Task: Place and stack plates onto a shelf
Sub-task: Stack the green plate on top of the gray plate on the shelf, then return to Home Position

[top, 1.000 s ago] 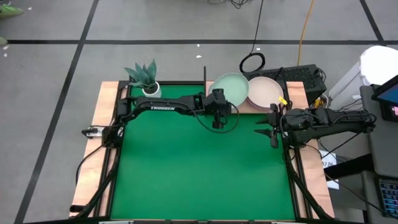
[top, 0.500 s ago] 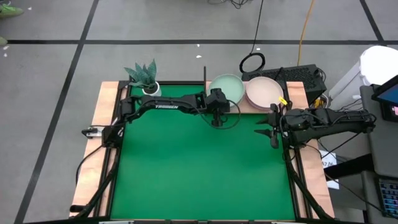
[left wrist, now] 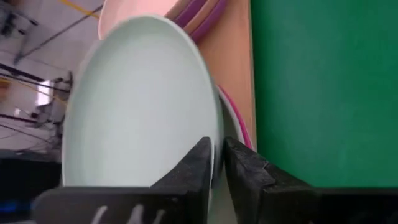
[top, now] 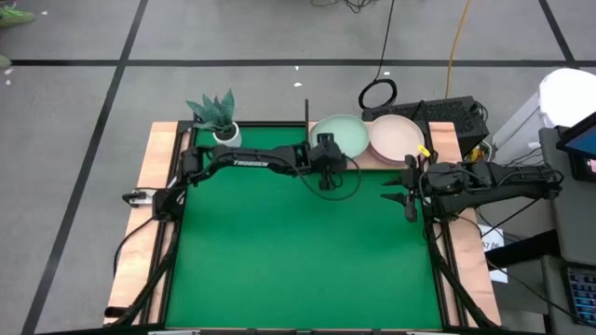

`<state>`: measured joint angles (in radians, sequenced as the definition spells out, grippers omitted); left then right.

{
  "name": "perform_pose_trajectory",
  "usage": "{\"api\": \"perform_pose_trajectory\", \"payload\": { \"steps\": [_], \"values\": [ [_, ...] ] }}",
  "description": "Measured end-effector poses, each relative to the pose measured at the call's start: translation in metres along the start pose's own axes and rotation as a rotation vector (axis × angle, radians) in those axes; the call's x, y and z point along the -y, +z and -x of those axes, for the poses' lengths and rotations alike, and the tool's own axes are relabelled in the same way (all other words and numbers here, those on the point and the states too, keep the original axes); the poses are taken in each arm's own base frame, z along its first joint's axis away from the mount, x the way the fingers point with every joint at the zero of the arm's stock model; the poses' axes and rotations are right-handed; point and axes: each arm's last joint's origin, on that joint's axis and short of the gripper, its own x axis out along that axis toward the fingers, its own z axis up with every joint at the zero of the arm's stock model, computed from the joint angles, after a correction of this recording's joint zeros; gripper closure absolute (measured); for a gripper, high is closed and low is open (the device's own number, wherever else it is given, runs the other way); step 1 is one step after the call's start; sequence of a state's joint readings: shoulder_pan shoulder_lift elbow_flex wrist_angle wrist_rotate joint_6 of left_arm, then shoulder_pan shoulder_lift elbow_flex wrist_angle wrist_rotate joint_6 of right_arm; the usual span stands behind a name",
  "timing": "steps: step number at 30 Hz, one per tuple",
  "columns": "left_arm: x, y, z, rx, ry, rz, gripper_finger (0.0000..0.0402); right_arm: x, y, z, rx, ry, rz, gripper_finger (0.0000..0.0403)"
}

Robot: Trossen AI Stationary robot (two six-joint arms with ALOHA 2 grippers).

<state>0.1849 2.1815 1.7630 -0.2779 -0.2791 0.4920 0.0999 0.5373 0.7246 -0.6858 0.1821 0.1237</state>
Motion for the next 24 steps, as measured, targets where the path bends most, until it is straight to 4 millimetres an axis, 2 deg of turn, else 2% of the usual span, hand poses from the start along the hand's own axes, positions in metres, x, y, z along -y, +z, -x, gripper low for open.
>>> {"api": "perform_pose_trajectory", "payload": {
  "steps": [7, 11, 18, 22, 24],
  "values": [
    [0.011, 0.006, 0.005, -0.059, 0.13, -0.044, 0.027, 0.0, 0.0, 0.0, 0.0, 0.0, 0.0, 0.0261],
    [0.018, 0.011, 0.012, -0.096, 0.208, -0.022, 0.024, 0.0, 0.0, 0.0, -0.001, 0.0, 0.0, 0.0261],
    [0.031, 0.028, 0.038, -0.052, 0.209, -0.037, 0.0234, 0.0, -0.001, 0.0, -0.015, -0.002, 0.003, 0.0261],
    [0.029, 0.036, 0.058, -0.05, 0.242, -0.004, 0.0234, 0.0, -0.002, 0.0, -0.019, -0.002, 0.0, 0.0261],
    [0.025, 0.038, 0.074, -0.069, 0.257, 0.029, 0.0234, 0.0, -0.002, 0.0, -0.022, -0.003, -0.003, 0.0261]
  ]
}}
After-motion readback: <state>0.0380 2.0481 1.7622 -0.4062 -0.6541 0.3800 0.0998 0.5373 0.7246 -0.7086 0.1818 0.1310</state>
